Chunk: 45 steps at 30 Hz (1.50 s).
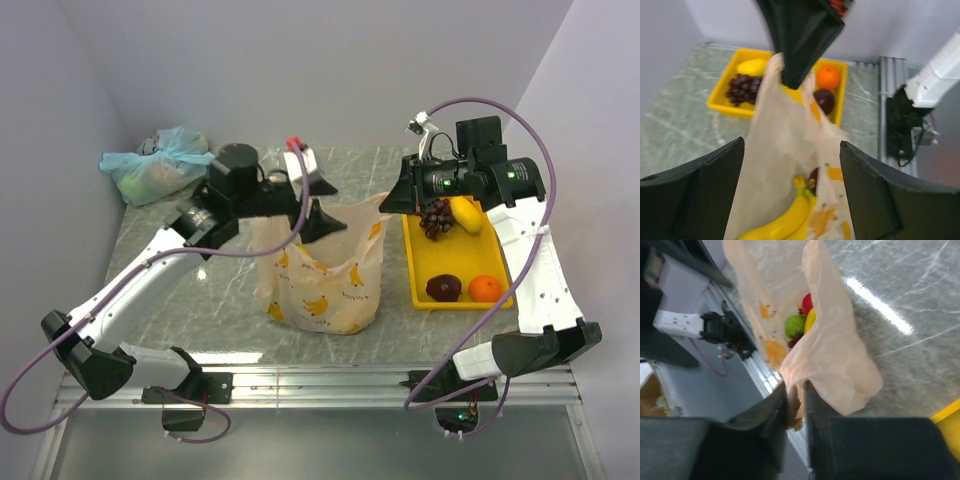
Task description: Place the fake fruits into the plastic bag and tie a complex knot
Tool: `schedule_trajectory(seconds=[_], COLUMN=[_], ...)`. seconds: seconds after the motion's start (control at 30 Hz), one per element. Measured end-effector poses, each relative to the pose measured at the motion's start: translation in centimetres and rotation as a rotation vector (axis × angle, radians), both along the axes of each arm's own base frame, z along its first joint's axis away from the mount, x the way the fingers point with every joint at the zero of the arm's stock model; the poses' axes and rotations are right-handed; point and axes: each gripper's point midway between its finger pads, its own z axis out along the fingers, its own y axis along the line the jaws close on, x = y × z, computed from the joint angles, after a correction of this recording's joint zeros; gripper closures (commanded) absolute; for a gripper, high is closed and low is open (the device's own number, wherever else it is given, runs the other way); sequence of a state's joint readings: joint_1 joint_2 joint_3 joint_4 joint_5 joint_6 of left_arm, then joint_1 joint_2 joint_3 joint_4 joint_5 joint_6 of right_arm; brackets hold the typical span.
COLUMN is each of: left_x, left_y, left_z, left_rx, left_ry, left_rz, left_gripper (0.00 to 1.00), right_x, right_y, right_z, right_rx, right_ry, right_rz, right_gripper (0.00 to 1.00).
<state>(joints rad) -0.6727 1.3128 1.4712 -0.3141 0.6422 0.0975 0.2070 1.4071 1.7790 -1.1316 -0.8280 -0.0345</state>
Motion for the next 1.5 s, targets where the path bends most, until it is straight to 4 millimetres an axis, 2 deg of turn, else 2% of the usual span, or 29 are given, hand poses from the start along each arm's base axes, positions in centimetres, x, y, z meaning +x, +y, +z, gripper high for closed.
schedule_trajectory(seconds=[0.07, 0.1, 0.17, 0.2, 0.23, 0.33, 0.5, 0.6, 0.63, 0.83, 0.93, 1.0, 1.07, 1.13, 1.2, 1.27, 1.3, 1.5], left_x=[-1.4, -1.8, -1.9, -1.6, -1.2, -0.3, 0.9, 1.2, 1.3, 1.6, 1.2, 0.9, 0.7, 0.3, -0.1, -0.4, -0.5, -0.8], left_y=[-1.6, -2.3, -3.2, -3.4, -3.5, -3.9, -4.7, -4.8, -4.9, -5.5, -5.3, -5.2, -5.1, -5.0, -5.0, -5.1, -5.1, -5.3], left_z=[-1.2, -1.6, -2.0, -2.1, -2.3, -2.8, -3.5, -3.9, -4.0, -4.8, -4.8, -4.9, -5.0, -5.1, -4.9, -4.6, -4.5, -4.6], left_rx=[0.012, 0.014, 0.009, 0.007, 0.004, -0.001, -0.012, -0.014, -0.016, -0.015, -0.020, -0.021, -0.021, -0.021, -0.023, -0.027, -0.031, -0.031], left_ry=[0.002, -0.002, -0.014, -0.021, -0.034, -0.058, -0.090, -0.095, -0.097, -0.062, -0.041, -0.019, -0.003, 0.015, 0.031, 0.039, 0.043, 0.062], left_rz=[-0.052, -0.070, -0.080, -0.073, -0.064, -0.048, -0.022, -0.011, -0.010, -0.023, -0.049, -0.068, -0.084, -0.104, -0.129, -0.151, -0.160, -0.190], left_gripper=[0.17, 0.15, 0.12, 0.02, 0.01, 0.01, 0.01, 0.03, 0.04, 0.01, 0.01, 0.01, 0.02, 0.09, 0.19, 0.26, 0.27, 0.28], right_x=[-0.5, -0.7, -1.1, -1.3, -1.4, -1.8, -1.8, -1.9, -1.9, -1.3, -2.2, -3.4, -4.2, -4.3, -4.1, -3.8, -3.6, -1.3], right_y=[-0.1, -0.2, -0.3, -0.3, -0.4, -0.4, -0.5, -0.4, -0.4, -1.2, -2.1, -2.2, -1.9, -1.6, -1.1, -0.6, -0.3, 1.8], right_z=[0.2, 0.5, 0.9, 1.1, 1.3, 1.7, 1.7, 1.7, 1.8, 2.2, 1.4, 1.3, 1.8, 2.8, 3.8, 4.2, 4.1, 2.7], right_rx=[-0.001, 0.000, -0.001, 0.001, 0.002, 0.005, 0.004, 0.006, 0.007, -0.010, -0.019, -0.007, 0.014, 0.036, 0.060, 0.079, 0.084, 0.115], right_ry=[-0.010, -0.019, -0.041, -0.049, -0.057, -0.073, -0.079, -0.081, -0.082, -0.191, -0.299, -0.378, -0.444, -0.508, -0.571, -0.613, -0.620, -0.574], right_rz=[0.003, 0.005, 0.007, 0.008, 0.008, 0.010, 0.012, 0.016, 0.018, 0.017, 0.011, 0.035, 0.069, 0.102, 0.127, 0.154, 0.164, 0.217], right_gripper=[0.49, 0.48, 0.48, 0.51, 0.56, 0.61, 0.54, 0.37, 0.24, 0.05, 0.04, 0.06, 0.07, 0.08, 0.10, 0.15, 0.21, 0.38])
